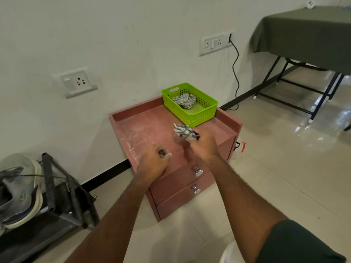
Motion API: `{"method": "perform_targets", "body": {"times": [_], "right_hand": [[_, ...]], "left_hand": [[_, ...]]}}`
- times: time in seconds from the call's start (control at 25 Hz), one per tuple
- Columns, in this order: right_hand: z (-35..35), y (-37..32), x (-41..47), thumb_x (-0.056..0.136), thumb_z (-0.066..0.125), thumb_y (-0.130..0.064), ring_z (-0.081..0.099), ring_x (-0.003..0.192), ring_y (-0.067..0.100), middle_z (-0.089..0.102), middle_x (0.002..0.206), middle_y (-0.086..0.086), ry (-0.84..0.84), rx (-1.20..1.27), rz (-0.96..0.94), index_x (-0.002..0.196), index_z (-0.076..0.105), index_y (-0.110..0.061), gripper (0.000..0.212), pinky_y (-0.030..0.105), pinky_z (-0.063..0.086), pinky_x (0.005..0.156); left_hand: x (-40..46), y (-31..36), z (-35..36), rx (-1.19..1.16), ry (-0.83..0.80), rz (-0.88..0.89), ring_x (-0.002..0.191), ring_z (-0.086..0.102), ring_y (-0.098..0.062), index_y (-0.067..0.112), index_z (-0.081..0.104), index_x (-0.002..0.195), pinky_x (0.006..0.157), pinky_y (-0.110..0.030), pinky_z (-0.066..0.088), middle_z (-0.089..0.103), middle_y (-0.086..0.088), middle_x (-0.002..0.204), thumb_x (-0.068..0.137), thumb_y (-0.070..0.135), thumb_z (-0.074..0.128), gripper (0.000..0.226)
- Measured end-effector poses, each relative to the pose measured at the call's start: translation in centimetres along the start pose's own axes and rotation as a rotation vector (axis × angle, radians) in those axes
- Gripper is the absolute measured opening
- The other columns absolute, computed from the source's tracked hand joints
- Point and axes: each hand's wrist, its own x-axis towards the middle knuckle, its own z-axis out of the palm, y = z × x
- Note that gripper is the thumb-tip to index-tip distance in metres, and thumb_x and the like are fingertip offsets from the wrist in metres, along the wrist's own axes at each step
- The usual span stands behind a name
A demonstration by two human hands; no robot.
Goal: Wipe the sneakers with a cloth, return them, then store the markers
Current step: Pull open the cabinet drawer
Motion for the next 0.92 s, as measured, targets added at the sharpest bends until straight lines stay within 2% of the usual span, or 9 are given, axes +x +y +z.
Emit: {"method": "perform_targets", "body": {"times": [0.16,0.24,0.32,0.44,0.56,0.64,0.72,0.84,0.92], "right_hand": [[-1.1,-1.3,2.2,0.085,0.07,-0.007,0.06,0.1,0.013,0.067,0.111,0.004,0.27,0.145,-0.142,0.117,0.073,-0.012,0.033,0.025,0.049,0.088],[-1.3,-1.5,4.6,0.084,0.068,-0.007,0.061,0.103,0.021,0.067,0.114,0.006,0.344,0.021,-0.215,0.117,0.073,-0.011,0.034,0.029,0.047,0.089],[-1.3,-1.6,7.7,0.084,0.065,-0.012,0.058,0.108,0.028,0.066,0.116,0.001,0.375,-0.212,-0.256,0.117,0.073,-0.02,0.035,0.041,0.049,0.09],[-1.2,-2.0,12.5,0.088,0.06,-0.017,0.051,0.118,0.028,0.063,0.123,-0.004,0.283,-0.545,-0.22,0.12,0.069,-0.033,0.037,0.05,0.043,0.093],[-0.7,-1.8,14.6,0.087,0.058,-0.021,0.051,0.126,0.027,0.063,0.129,-0.003,-0.02,-0.756,-0.074,0.123,0.068,-0.036,0.04,0.053,0.034,0.103],[-0.6,-1.5,13.5,0.086,0.059,-0.019,0.053,0.126,0.026,0.065,0.128,-0.001,-0.049,-0.672,-0.03,0.12,0.07,-0.031,0.038,0.045,0.035,0.104],[-0.3,-1.3,9.7,0.085,0.06,-0.012,0.056,0.118,0.03,0.068,0.119,0.004,0.082,-0.525,-0.086,0.11,0.074,-0.023,0.031,0.04,0.039,0.096],[0.7,0.2,0.6,0.073,0.055,-0.01,0.058,0.096,0.035,0.065,0.097,0.011,0.263,-0.323,-0.163,0.088,0.069,-0.011,0.02,0.043,0.043,0.085],[1.4,2.0,-4.4,0.071,0.055,-0.013,0.059,0.09,0.035,0.063,0.091,0.011,0.197,-0.374,-0.093,0.083,0.065,-0.009,0.016,0.042,0.049,0.08]], "left_hand": [[2.6,0.7,-1.4,0.037,0.034,0.028,0.061,0.058,-0.009,0.02,0.062,0.07,0.057,-0.026,0.046,0.063,0.005,0.065,0.082,0.024,0.071,0.016],[4.7,1.1,-2.0,0.062,0.041,0.051,0.065,0.06,-0.014,0.018,0.061,0.07,0.061,-0.031,0.049,0.063,0.003,0.068,0.081,0.021,0.071,0.015],[6.7,1.3,-2.1,0.104,0.034,0.108,0.065,0.061,-0.017,0.015,0.062,0.068,0.063,-0.037,0.053,0.063,0.001,0.067,0.08,0.016,0.072,0.015],[8.8,0.9,-1.5,0.133,0.02,0.114,0.064,0.061,-0.017,0.017,0.061,0.067,0.064,-0.037,0.055,0.062,0.003,0.067,0.08,0.02,0.073,0.017],[9.5,0.9,-0.5,0.151,-0.009,0.126,0.064,0.061,-0.016,0.016,0.064,0.07,0.063,-0.033,0.054,0.063,0.002,0.067,0.08,0.02,0.073,0.014],[8.7,1.1,-0.1,0.148,-0.026,0.127,0.063,0.06,-0.015,0.017,0.063,0.069,0.061,-0.029,0.051,0.063,0.002,0.066,0.08,0.019,0.072,0.015],[6.7,1.6,0.1,0.126,-0.04,0.094,0.061,0.059,-0.012,0.017,0.061,0.069,0.059,-0.028,0.048,0.062,0.003,0.065,0.082,0.02,0.07,0.016],[1.7,2.1,0.3,0.095,-0.092,0.087,0.067,0.062,-0.017,0.015,0.065,0.075,0.063,-0.032,0.053,0.065,0.001,0.069,0.081,0.019,0.07,0.009],[-2.0,1.7,0.4,0.114,-0.145,0.096,0.071,0.064,-0.019,0.014,0.066,0.079,0.067,-0.036,0.056,0.066,-0.001,0.073,0.083,0.02,0.07,0.007]]}}
